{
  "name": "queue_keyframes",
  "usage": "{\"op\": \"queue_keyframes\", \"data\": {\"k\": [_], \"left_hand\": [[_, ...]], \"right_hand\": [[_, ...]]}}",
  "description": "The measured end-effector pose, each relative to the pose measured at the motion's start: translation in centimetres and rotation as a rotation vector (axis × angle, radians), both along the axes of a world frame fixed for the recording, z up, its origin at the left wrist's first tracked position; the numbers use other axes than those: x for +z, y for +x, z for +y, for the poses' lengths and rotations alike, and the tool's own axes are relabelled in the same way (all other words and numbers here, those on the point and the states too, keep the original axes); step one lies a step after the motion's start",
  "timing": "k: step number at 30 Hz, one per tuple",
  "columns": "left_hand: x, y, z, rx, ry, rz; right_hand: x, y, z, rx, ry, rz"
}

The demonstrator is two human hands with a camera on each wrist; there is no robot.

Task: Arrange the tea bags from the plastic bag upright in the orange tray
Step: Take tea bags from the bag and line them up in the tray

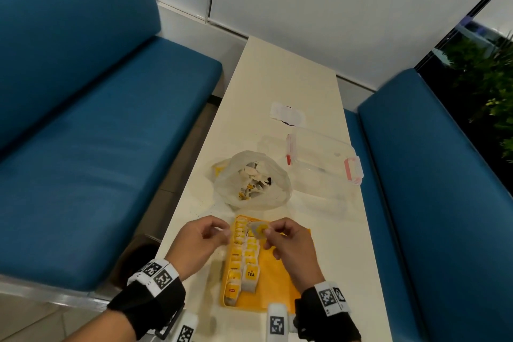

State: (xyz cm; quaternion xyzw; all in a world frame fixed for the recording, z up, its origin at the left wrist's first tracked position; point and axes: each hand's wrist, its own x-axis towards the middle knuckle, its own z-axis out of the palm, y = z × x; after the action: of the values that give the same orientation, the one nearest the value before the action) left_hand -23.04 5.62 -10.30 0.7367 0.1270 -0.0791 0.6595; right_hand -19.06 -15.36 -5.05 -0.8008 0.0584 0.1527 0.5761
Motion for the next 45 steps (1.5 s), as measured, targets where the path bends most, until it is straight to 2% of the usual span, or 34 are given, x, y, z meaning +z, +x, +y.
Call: {"op": "queue_keyframes", "data": {"k": [3,6,9,13,19,31,34,37,39,42,45], "left_hand": [[-1.3,-0.3,1.3,0.038,0.161,0.044],[-1.9,-0.7,1.4,0.011,0.225,0.041],[-1.9,-1.0,0.3,-0.046,0.205,0.064],[-2.1,-1.7,-1.7,-0.212,0.183,0.172],[-2.2,-2.0,-2.3,-0.256,0.175,0.189],[-2.1,-1.8,-2.1,-0.263,0.166,0.198],[-2.0,-1.8,-2.1,-0.268,0.176,0.204],[-1.0,-1.5,-1.6,-0.337,0.298,0.193],[1.2,-0.3,-0.9,-0.329,0.417,0.107],[5.0,3.1,-0.2,-0.241,0.551,-0.128],[6.8,7.5,-1.2,-0.261,0.620,-0.327]], "right_hand": [[-0.8,-0.1,-2.0,0.126,-0.166,0.064],[-2.3,-0.9,-3.3,0.215,-0.226,0.171],[-3.6,-2.1,-3.5,0.302,-0.290,0.253],[-4.9,-3.1,-2.4,0.363,-0.331,0.358],[-6.6,-3.3,-0.9,0.305,-0.400,0.405],[-7.2,-3.7,0.0,0.188,-0.528,0.244],[-6.7,-3.8,0.2,0.179,-0.532,0.256],[-4.5,-2.9,0.1,0.116,-0.508,0.264],[-1.9,-1.0,-0.4,0.019,-0.501,0.159],[2.6,2.4,-1.1,-0.102,-0.530,-0.133],[4.6,5.5,-0.2,-0.120,-0.529,-0.291]]}}
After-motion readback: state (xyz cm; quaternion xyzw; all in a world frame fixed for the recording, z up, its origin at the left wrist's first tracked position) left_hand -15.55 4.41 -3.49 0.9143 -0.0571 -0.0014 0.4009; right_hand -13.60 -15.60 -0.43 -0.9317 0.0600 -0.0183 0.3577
